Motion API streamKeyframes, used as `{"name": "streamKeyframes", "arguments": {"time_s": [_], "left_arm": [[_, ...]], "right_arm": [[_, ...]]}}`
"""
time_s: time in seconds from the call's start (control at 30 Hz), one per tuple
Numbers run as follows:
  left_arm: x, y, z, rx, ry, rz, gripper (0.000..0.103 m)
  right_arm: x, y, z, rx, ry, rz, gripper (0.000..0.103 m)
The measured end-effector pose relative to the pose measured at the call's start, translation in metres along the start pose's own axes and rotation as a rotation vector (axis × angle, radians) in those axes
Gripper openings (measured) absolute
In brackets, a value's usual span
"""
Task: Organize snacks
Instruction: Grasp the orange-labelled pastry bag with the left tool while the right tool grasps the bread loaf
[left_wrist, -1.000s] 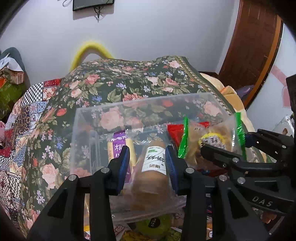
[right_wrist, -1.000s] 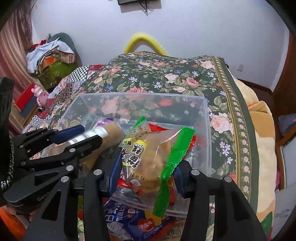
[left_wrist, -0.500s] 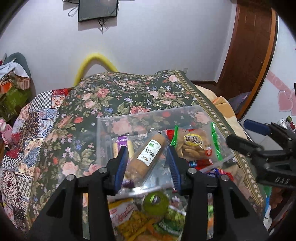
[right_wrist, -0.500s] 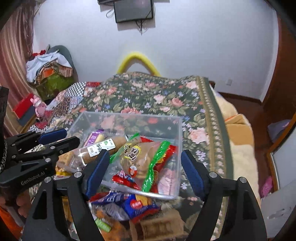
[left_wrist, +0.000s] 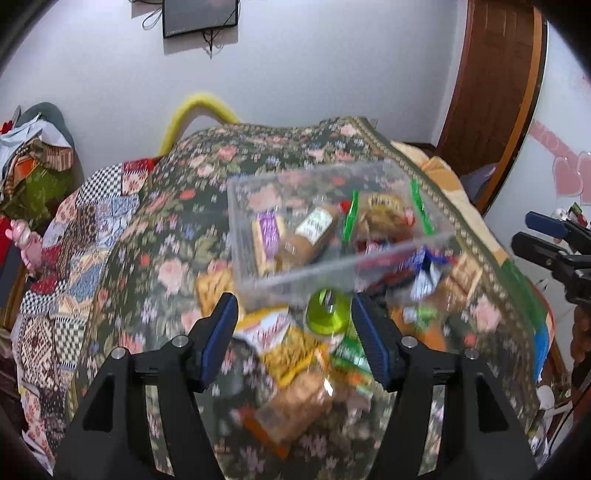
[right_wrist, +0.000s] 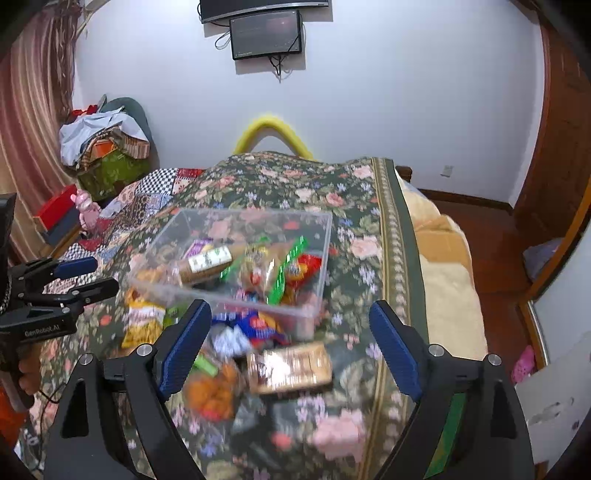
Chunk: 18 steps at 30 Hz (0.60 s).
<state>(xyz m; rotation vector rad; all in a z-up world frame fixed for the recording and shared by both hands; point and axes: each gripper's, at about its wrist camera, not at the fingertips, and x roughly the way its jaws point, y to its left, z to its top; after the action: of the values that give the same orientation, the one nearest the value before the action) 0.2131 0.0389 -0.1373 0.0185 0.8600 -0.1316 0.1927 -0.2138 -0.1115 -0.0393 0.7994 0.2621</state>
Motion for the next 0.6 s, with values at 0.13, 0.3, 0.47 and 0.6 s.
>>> {"name": "streamKeyframes", "arguments": {"time_s": [0.13, 0.3, 0.47, 0.6], "left_arm": [[0.011, 0.004, -0.027, -0.029, 0.072, -0.004, 0.064], [0.025, 0.008, -0.053, -0.054, 0.130, -0.025, 0.064], [0.036, 0.009, -0.076, -0.047, 0.172, -0.046, 0.064], [0.050, 0.010, -0.085, -0.032, 0.200, -0.040, 0.064]], "right_arm": [[0.000, -0.001, -0.024, 0.009, 0.035, -0.009, 0.087], [0.011, -0.005, -0.047, 0.051, 0.098, 0.000, 0.087], [0.026, -0.008, -0.059, 0.084, 0.145, 0.000, 0.087], [0.037, -0.004, -0.060, 0.054, 0.160, -0.024, 0.087]]}}
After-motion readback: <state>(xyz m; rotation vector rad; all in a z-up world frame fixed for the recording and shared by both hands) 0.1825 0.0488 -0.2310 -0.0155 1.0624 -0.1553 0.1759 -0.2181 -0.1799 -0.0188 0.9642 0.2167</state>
